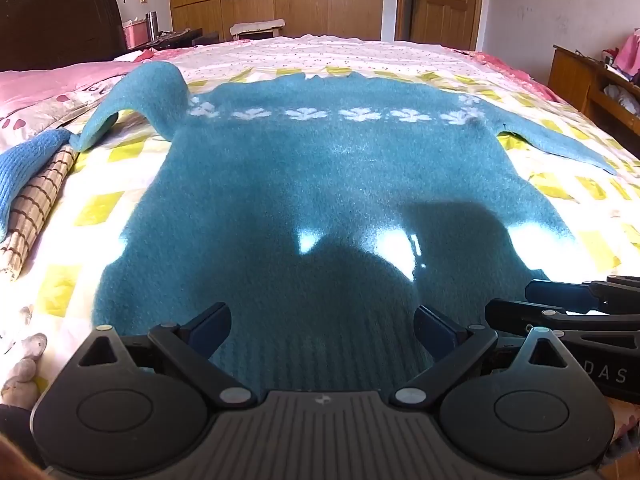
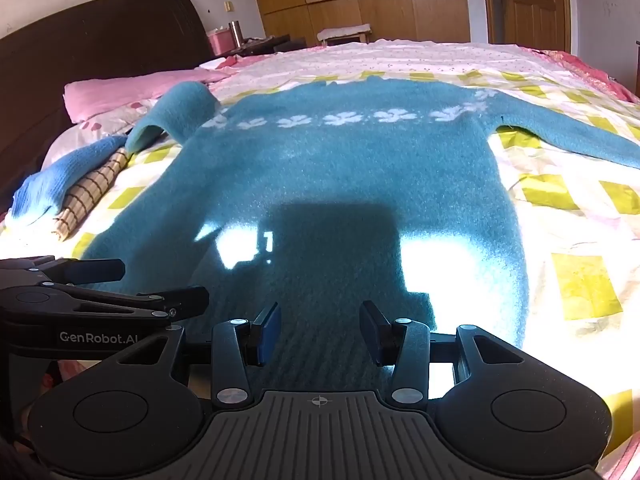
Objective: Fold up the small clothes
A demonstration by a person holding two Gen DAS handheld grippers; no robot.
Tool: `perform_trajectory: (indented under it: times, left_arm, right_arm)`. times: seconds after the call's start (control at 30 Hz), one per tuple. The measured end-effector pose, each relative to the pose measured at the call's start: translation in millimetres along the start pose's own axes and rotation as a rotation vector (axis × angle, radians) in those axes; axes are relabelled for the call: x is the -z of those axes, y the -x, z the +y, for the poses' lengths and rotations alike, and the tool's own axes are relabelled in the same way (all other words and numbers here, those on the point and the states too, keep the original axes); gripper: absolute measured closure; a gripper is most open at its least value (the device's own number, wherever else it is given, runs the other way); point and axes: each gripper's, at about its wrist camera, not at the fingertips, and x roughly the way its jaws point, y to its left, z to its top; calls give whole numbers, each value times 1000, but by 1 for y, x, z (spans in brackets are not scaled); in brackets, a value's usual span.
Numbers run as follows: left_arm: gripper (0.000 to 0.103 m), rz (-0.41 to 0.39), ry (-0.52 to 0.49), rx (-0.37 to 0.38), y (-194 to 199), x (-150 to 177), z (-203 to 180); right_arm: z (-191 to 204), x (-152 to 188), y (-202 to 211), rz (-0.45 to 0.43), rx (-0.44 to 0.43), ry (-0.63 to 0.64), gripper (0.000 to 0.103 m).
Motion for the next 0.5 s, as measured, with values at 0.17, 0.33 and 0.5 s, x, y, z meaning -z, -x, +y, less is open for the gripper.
perform_trajectory:
  times: [0.17, 0.33, 0.5]
  left_arm:
    - [0, 10, -2, 4, 1, -3, 2]
    - [0, 11, -4, 1, 1, -3, 1]
    - [0, 11, -5, 1, 1, -3, 1]
  right_arm:
    - [3, -1, -4, 7, 12, 10, 60]
    - [4, 0, -4, 9, 14, 13, 60]
    - [3, 0, -3, 10, 15, 16, 60]
